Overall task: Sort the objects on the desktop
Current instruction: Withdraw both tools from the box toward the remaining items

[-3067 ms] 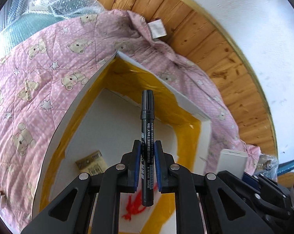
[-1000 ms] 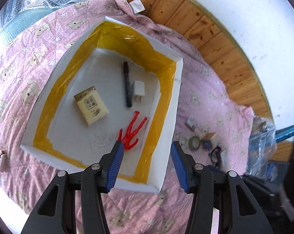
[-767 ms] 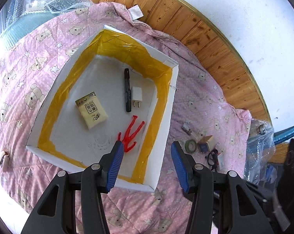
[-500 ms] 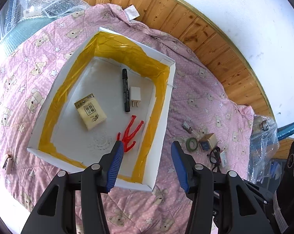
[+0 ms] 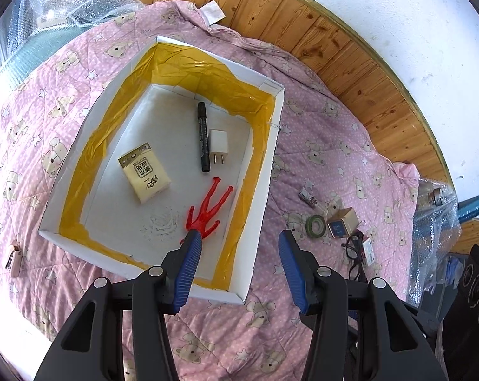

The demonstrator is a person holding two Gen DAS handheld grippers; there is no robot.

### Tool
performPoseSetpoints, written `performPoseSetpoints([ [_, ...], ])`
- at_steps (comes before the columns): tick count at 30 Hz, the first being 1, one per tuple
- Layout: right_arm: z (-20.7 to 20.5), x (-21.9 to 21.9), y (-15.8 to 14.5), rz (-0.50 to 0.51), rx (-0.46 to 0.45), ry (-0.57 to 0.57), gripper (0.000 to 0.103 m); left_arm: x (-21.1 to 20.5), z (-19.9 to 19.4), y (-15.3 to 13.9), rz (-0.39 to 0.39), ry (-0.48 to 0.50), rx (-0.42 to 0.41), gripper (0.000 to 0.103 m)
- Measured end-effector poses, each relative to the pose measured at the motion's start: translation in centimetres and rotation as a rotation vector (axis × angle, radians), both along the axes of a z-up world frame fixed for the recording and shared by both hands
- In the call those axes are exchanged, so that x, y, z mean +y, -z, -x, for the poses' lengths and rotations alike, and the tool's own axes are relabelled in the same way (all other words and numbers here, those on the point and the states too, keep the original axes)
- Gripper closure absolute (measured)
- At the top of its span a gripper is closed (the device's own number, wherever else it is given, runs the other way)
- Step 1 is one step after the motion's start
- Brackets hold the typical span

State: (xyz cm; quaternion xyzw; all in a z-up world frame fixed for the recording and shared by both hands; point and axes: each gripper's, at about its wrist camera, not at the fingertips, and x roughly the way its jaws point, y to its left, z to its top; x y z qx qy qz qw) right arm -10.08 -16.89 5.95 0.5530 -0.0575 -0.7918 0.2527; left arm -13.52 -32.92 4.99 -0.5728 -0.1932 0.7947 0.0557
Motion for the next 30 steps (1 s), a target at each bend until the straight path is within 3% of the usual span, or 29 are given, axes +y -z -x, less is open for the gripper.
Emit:
performPoseSetpoints([
  [6, -0.5, 2.3, 0.1, -0.012, 0.018, 0.052, 0.067, 1.9, 0.1, -0.1, 0.001, 0.054, 0.005, 0.051],
  [17, -1.3, 9.2, 2.6, -0.020, -0.036, 0.221, 0.066, 7.8, 0.7, 1.2, 0.019, 0.199, -0.031, 0.051],
  [30, -1.7, 13.8, 5.4, -0.011, -0.102, 0.341, 0.066, 13.5, 1.6, 2.9, 0.049, 0.327, -0.064, 0.051],
])
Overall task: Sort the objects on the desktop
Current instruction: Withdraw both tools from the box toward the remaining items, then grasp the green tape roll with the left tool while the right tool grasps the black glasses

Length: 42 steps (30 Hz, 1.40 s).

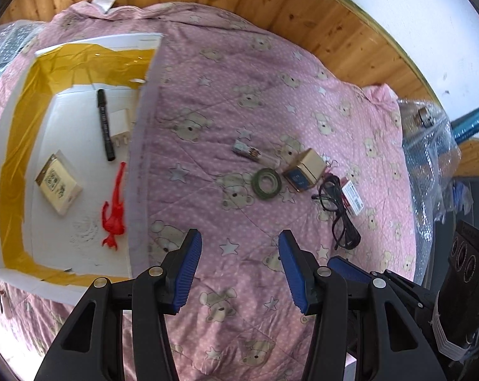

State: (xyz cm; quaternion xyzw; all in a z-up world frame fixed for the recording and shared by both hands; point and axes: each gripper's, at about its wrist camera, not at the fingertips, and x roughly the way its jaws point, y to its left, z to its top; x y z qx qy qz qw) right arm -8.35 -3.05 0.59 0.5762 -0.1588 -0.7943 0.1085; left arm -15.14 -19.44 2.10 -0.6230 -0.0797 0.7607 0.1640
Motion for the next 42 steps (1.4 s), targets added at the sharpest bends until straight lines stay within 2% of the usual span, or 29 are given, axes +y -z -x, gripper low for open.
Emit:
performPoseSetpoints([
  [6, 0.0, 1.9, 1.2, 0.006, -0.026, 0.045, 0.066, 2.1, 0.1, 1.4, 0.007, 0.055, -0.031, 0.051],
  [24, -0.9, 11.1, 4.8, 0.040, -0.101, 0.280, 0.066, 9.2, 1.5, 6.4, 0.046, 0.207, -0.114, 0.051],
  [30, -0.4, 14.4, 5.4, 0.037, -0.113, 0.365, 0.064, 10.4, 2.8, 8.5, 0.055, 0.227, -0.140, 0.046],
  [42, 1.1, 16.2, 7.5, 0.026, -0.163, 0.374, 0.063, 11.9, 4.2, 11.8, 0.067, 0.244, -0.196, 0.046],
])
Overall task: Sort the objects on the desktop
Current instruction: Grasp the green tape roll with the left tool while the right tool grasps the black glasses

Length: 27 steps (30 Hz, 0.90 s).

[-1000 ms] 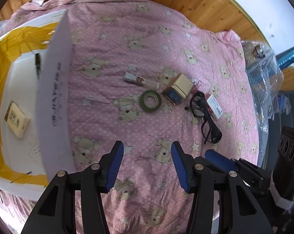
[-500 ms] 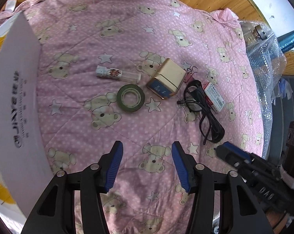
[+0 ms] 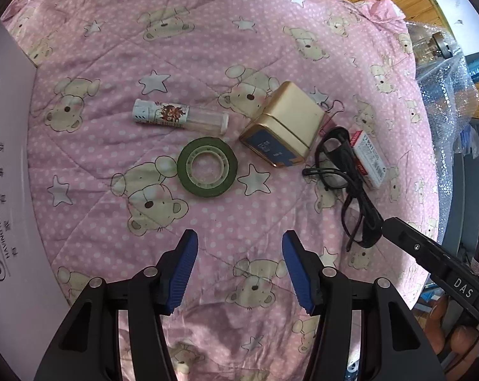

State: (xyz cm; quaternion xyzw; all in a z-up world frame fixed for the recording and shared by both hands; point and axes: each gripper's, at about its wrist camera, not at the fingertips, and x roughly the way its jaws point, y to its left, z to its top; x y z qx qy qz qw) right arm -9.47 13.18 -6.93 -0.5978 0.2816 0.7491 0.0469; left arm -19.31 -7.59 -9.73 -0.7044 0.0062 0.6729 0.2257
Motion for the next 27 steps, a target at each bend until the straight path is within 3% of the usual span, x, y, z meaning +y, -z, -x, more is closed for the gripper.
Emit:
performPoseSetpoints([
  [8, 1.3, 0.4, 1.1, -0.010, -0.024, -0.020, 0.063, 0.0, 1.4, 1.7, 0.001, -0.021, -0.026, 0.046],
  [15, 2.3, 0.4, 2.6, -0.011, -0.047, -0.041, 0.063, -1.3, 3.3, 3.2, -0.045, -0.089, -0.044, 0.046],
  [18, 2.7, 0.5, 3.0, -0.015, -0.050, -0.047, 0.063, -0.9, 3.7, 3.2, -0.084, -0.085, -0.034, 0.036],
  [24, 3.1, 0.8, 3.8, -0.016, -0.062, -0.057, 0.062, -0.7, 4.5, 2.5, -0.123, -0.116, -0.007, 0.034],
  [27, 3.1, 1.0, 4.4, -0.010, -0.070, -0.054, 0.062, -0.6, 4.6, 2.7, -0.042, -0.109, 0.039, 0.034],
])
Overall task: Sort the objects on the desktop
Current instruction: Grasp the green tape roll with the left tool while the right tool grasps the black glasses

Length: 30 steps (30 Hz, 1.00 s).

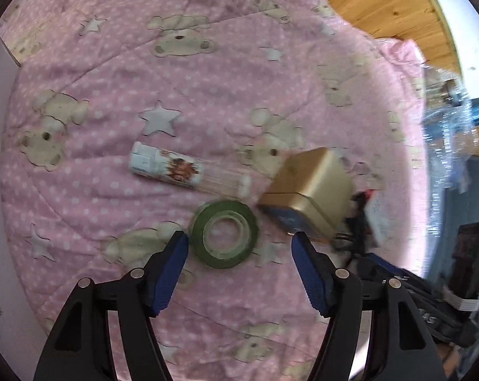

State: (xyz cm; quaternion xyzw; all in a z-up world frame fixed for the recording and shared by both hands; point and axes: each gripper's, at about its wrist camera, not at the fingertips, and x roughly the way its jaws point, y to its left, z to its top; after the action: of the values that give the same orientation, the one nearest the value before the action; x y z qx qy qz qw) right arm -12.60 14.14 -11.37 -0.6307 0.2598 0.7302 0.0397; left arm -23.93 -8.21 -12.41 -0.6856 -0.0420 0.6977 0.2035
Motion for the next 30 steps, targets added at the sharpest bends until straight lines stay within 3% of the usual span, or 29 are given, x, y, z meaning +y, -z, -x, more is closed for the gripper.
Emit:
performPoseSetpoints([
  [8, 0.2, 0.0, 0.7, -0.008, 0.001, -0.010, 0.062, 1.8, -1.4, -0.1, 0.116, 0.104, 0.160, 0.032],
  [10, 0.3, -0.4, 0.6, -0.026, 0.005, -0.035, 0.072, 2.0, -1.9, -0.2, 0.166, 0.118, 0.209, 0.051],
  [11, 0.3, -0.6, 0.5, -0.032, 0.008, -0.046, 0.076, 1.9, -2.0, -0.3, 0.174, 0.115, 0.217, 0.053],
  [19, -0.1, -1.5, -0.1, -0.035, 0.032, -0.061, 0.085, -1.7, -1.8, -1.5, 0.128, 0.029, 0.170, 0.054],
  [30, -1.0, -1.1, -1.0, 0.079, 0.055, 0.017, 0.088, -3.6, -3.0, -3.7, 0.085, 0.003, 0.158, 0.054],
])
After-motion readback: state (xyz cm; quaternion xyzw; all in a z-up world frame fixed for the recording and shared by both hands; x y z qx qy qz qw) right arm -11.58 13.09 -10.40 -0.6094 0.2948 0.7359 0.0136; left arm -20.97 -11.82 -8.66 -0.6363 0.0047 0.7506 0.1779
